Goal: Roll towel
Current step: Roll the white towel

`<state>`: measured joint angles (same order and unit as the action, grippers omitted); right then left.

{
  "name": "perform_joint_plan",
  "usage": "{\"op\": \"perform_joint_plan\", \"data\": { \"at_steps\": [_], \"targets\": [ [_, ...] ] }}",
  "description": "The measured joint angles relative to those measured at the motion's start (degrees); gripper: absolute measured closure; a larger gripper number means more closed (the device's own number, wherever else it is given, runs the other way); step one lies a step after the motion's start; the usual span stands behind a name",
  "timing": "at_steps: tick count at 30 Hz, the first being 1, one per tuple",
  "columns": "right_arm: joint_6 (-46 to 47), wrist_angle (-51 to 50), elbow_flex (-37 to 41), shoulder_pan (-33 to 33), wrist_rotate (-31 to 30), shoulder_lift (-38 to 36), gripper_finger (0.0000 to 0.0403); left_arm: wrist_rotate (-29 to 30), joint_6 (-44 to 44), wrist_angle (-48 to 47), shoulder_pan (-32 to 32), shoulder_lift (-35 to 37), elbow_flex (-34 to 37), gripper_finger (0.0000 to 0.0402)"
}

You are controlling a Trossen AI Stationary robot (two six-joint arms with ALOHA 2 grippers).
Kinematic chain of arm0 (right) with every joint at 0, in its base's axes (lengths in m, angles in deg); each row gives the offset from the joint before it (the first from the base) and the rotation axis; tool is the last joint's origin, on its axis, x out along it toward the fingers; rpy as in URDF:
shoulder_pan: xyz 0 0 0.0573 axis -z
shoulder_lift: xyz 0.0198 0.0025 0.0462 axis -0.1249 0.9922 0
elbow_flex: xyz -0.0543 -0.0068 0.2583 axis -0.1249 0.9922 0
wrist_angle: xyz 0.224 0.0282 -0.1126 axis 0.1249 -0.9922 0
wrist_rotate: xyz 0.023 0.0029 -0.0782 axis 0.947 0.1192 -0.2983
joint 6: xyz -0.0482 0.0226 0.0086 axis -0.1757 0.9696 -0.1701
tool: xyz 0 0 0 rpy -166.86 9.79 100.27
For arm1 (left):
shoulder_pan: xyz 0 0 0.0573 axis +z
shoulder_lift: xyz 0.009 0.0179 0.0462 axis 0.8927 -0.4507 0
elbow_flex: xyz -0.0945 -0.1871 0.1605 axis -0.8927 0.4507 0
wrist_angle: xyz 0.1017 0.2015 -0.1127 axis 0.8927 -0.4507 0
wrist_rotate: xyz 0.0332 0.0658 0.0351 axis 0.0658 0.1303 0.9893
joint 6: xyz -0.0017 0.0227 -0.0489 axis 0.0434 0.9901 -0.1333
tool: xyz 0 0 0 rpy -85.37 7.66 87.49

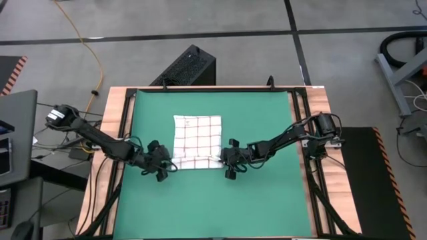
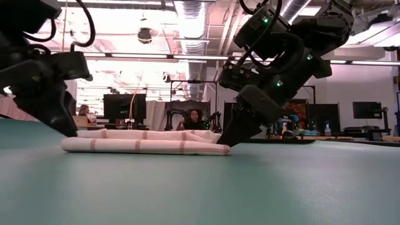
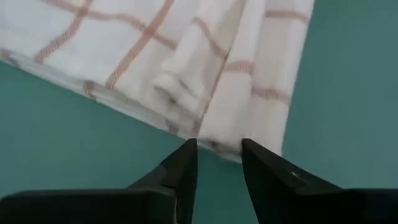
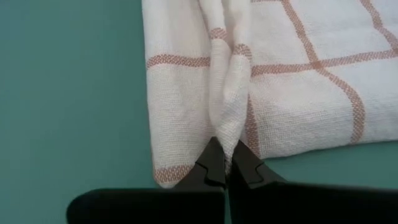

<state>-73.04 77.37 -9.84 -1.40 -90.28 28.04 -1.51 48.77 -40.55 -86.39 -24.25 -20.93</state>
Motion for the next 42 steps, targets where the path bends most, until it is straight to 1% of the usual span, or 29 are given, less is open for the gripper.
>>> {"op": "perform_joint_plan", "data": {
  "at_steps": [4, 6, 9, 11, 13, 15, 17, 20, 22, 25, 27, 29, 32, 35, 37, 40, 42],
  "targets": [
    [-0.34, 0.01, 0.0, 0.0, 0.02, 0.0, 0.0394, -1.86, -0.29, -5.95, -0.09, 0.67, -0.02, 0.027],
    [-0.53, 0.0, 0.0, 0.0, 0.04, 0.0, 0.0394, -1.93, -1.47, -6.88, -0.09, 1.35, -0.02, 0.0266],
    [-0.76, 0.02, 0.0, 0.0, 0.09, 0.0, 0.0394, -1.03, -1.44, -5.08, -0.17, 2.97, -0.02, 0.0266],
    [-0.78, 0.02, 0.0, 0.0, 0.11, 0.0, 0.0394, 0.6, 1.3, -1.13, -0.73, 3.97, -0.02, 0.0272],
    [-0.8, 0.0, 0.0, 0.0, 0.13, 0.0, 0.0394, 3.45, 5.82, 2.75, -1.99, 4.58, -0.13, 0.0284],
    [-0.83, 0.03, 0.0, 0.0, 0.13, 0.0, 0.0394, 6.14, 9.64, 4.16, -3.23, 5.0, -0.15, 0.0303],
    [-0.83, 0.04, 0.0, 0.0, 0.13, 0.0, 0.0394, 8.88, 10.9, 3.72, -4.23, 5.09, -0.15, 0.0326],
    [-0.87, 0.04, 0.0, 0.0, 0.15, 0.0, 0.0394, 10.03, 10.88, 2.0, -4.68, 5.0, -0.13, 0.0367],
    [-0.96, 0.04, 0.0, 0.0, 0.17, 0.0, 0.0394, 11.71, 14.67, 4.71, -5.05, 4.02, -0.13, 0.0391],
    [-0.98, 0.04, 0.0, 0.12, 0.2, 0.02, 0.0394, 13.89, 22.77, 11.17, -5.22, 1.68, -0.13, 0.0398],
    [-0.98, 0.04, 0.0, 0.15, 0.23, 0.02, 0.0394, 13.66, 26.03, 13.58, -5.16, -0.35, -0.13, 0.04],
    [-0.97, 0.04, 0.0, 0.15, 0.22, 0.02, 0.0394, 12.42, 27.36, 15.46, -5.16, -2.36, -0.13, 0.0401],
    [-0.96, 0.04, 0.0, 0.15, 0.24, 0.02, 0.0394, 12.86, 28.04, 16.03, -5.13, -5.56, -0.15, 0.0401],
    [-0.98, 0.05, 0.0, 0.15, 0.24, 0.02, 0.0394, 16.75, 29.04, 16.02, -4.4, -9.07, -0.15, 0.0401],
    [-0.97, 0.04, 0.0, 0.15, 0.25, 0.02, 0.0394, 18.04, 28.93, 16.06, -3.61, -10.96, -0.15, 0.0401],
    [-0.96, 0.07, 0.0, -0.01, 0.22, 0.02, 0.0394, 18.2, 26.5, 16.07, -2.27, -14.11, -0.1, 0.0401],
    [-0.88, 0.07, 0.0, -0.02, 0.22, 0.02, 0.0394, 17.23, 24.87, 17.29, -1.7, -15.98, 0.28, 0.0401]
  ]
}}
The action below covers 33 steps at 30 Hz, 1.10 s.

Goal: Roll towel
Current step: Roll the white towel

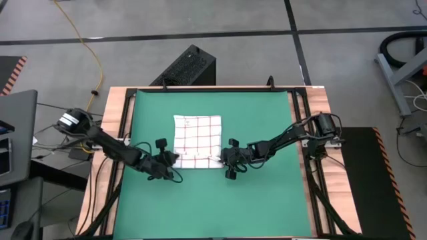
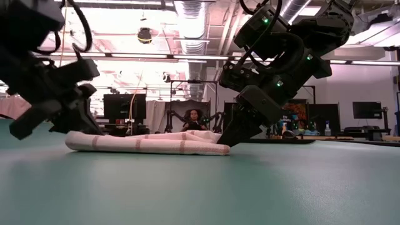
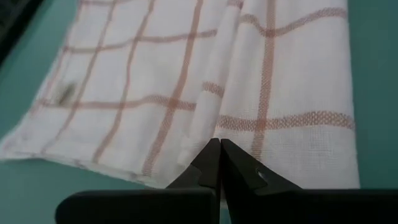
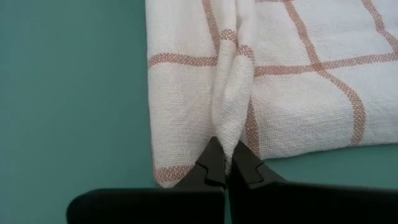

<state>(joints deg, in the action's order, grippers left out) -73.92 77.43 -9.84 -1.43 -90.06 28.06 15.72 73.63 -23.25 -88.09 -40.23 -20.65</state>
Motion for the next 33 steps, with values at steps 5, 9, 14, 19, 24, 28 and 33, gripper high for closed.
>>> {"op": "perform_joint_plan", "data": {
  "at_steps": [5, 9, 14, 19, 24, 28, 33],
  "targets": [
    [-0.4, 1.84, 0.11, 0.0, -0.07, 0.0, 0.0362, -0.44, -2.38, 3.8, 0.02, -4.66, 0.78, 0.0401],
    [-4.37, 1.24, -0.56, -0.28, -0.13, -0.89, 0.0322, -0.53, -3.73, 4.21, 0.02, -6.56, 0.79, 0.0401],
    [-10.78, -3.68, -1.11, -1.75, -7.98, -5.04, 0.0267, -0.8, -5.16, 3.12, -0.18, -6.64, 0.73, 0.0401],
    [-15.34, -4.84, -1.31, -1.88, -10.39, -8.95, 0.0195, -1.1, -5.36, 2.81, -0.18, -6.66, 0.73, 0.0401],
    [-25.81, -3.75, -1.4, -3.5, -6.47, -10.8, 0.0145, -1.33, -5.58, 2.58, -0.18, -6.66, 0.75, 0.0401],
    [-30.02, 0.26, -1.42, -5.45, -1.89, -7.67, 0.0139, -1.38, -6.0, 2.5, -0.18, -6.68, 0.78, 0.0401],
    [-36.06, 7.29, -1.42, -6.31, -3.6, -2.72, 0.0138, -1.48, -7.01, 2.45, -0.18, -6.7, 0.79, 0.0401]
  ]
}}
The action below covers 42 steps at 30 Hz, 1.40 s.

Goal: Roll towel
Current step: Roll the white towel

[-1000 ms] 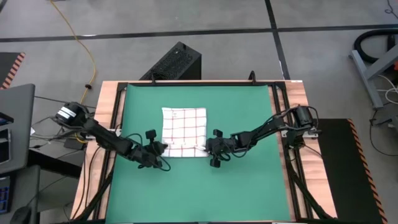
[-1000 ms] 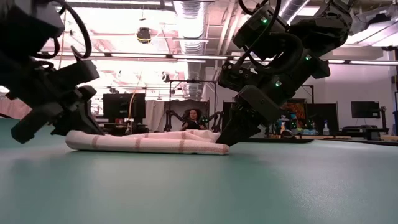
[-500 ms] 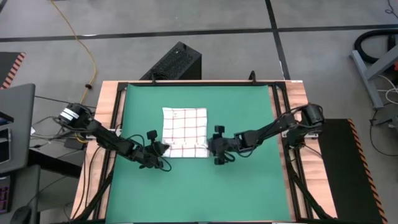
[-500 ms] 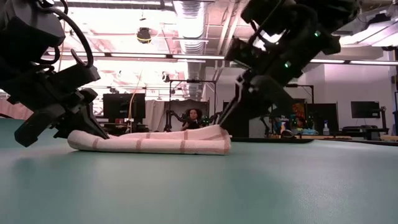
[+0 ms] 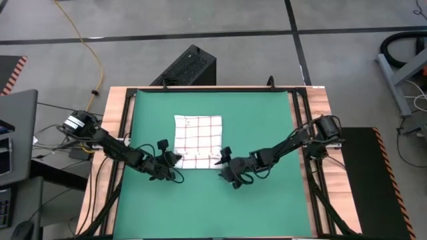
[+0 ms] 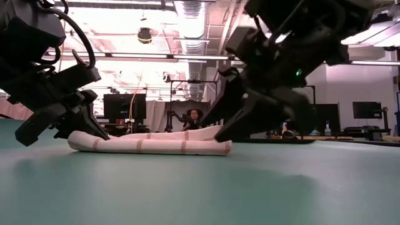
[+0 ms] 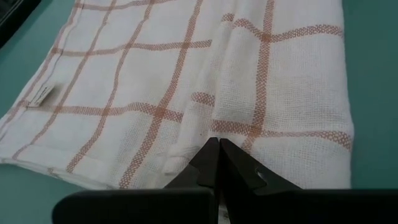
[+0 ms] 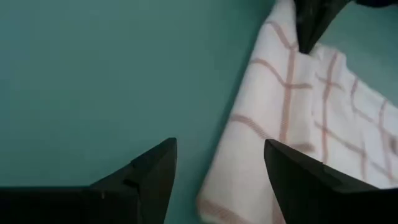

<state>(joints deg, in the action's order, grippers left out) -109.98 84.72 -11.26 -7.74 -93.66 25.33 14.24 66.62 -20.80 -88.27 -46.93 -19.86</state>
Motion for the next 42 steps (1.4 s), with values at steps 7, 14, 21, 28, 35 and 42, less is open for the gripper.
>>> {"op": "perform_joint_plan", "data": {
  "at_steps": [7, 14, 21, 28, 35, 42],
  "targets": [
    [-1.1, 0.13, -0.02, 2.39, -0.61, 2.19, 0.0138, -0.13, -0.11, -0.22, 0.0, -0.02, 0.04, 0.0401],
    [-0.82, 2.09, -0.27, 4.64, -0.01, 7.05, 0.0138, -0.33, -0.16, -0.92, 0.0, 0.0, 0.04, 0.0401],
    [4.71, 2.52, -0.46, 5.99, 0.3, 11.51, 0.0138, -0.66, -0.59, -1.55, 0.0, 0.0, 0.0, 0.0401],
    [13.01, 1.25, -0.44, 7.31, 1.57, 11.57, 0.0138, -0.73, -0.58, -1.65, 0.0, 0.0, 0.01, 0.0401],
    [17.19, -0.08, -0.46, 7.71, 1.39, 11.57, 0.0182, -0.75, -0.55, -1.66, 0.0, 0.0, 0.02, 0.0401],
    [17.09, -0.35, -0.46, 7.71, -1.85, 11.6, 0.0316, -0.82, -0.55, -1.44, 0.0, -0.02, 0.07, 0.0401]
  ]
}}
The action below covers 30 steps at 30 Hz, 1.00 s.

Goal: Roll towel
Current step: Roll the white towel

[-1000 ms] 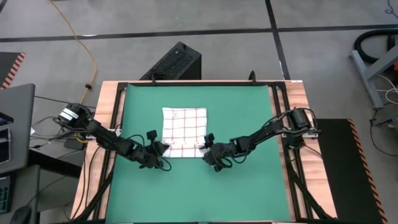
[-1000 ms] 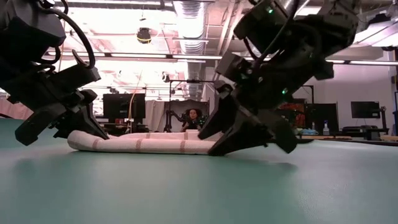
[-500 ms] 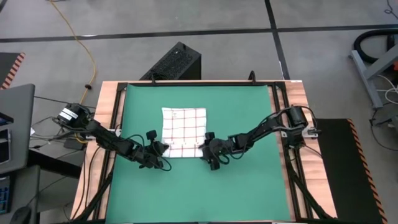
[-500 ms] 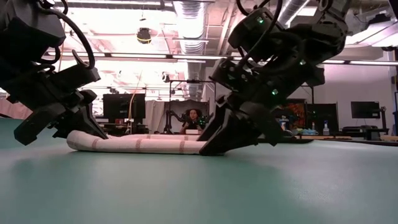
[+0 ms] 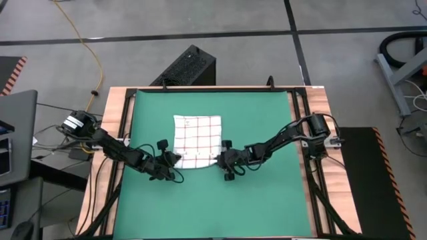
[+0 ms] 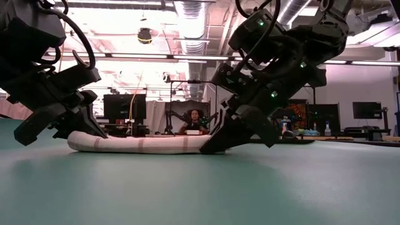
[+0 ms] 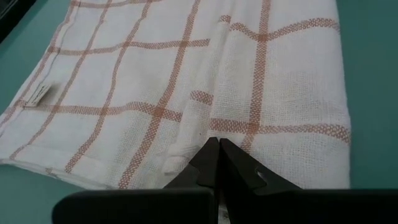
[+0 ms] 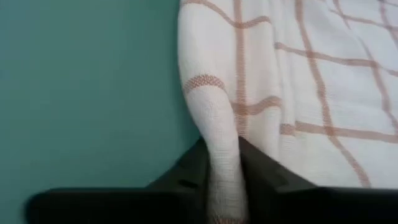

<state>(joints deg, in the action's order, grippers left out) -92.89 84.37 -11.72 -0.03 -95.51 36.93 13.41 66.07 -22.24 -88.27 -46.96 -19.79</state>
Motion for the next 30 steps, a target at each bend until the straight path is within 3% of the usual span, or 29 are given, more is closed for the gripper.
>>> {"op": "perform_joint_plan", "data": {
  "at_steps": [4, 13, 18, 25, 30],
  "targets": [
    [-0.32, -0.42, 0.0, -0.39, -0.01, -0.54, 0.0372, -1.3, -0.07, 0.1, 0.04, 0.0, 0.0, 0.0401],
    [5.82, -6.39, 0.09, 1.68, 8.21, -8.6, 0.0372, -6.87, -2.89, 2.39, 0.04, 0.11, -0.08, 0.0401],
    [12.81, -7.56, 0.21, 5.8, 18.05, -11.38, 0.0372, -11.64, -3.12, 3.66, 0.45, 0.31, -0.17, 0.0401],
    [14.31, -0.85, 0.21, 8.09, 22.11, -11.72, 0.0372, -15.68, -2.26, 5.26, 2.04, 0.33, -0.13, 0.0401],
    [14.63, -1.77, -2.08, 9.4, 23.19, -11.76, 0.0372, -18.46, -1.83, 5.75, 3.63, 0.37, -0.13, 0.0401]
  ]
}}
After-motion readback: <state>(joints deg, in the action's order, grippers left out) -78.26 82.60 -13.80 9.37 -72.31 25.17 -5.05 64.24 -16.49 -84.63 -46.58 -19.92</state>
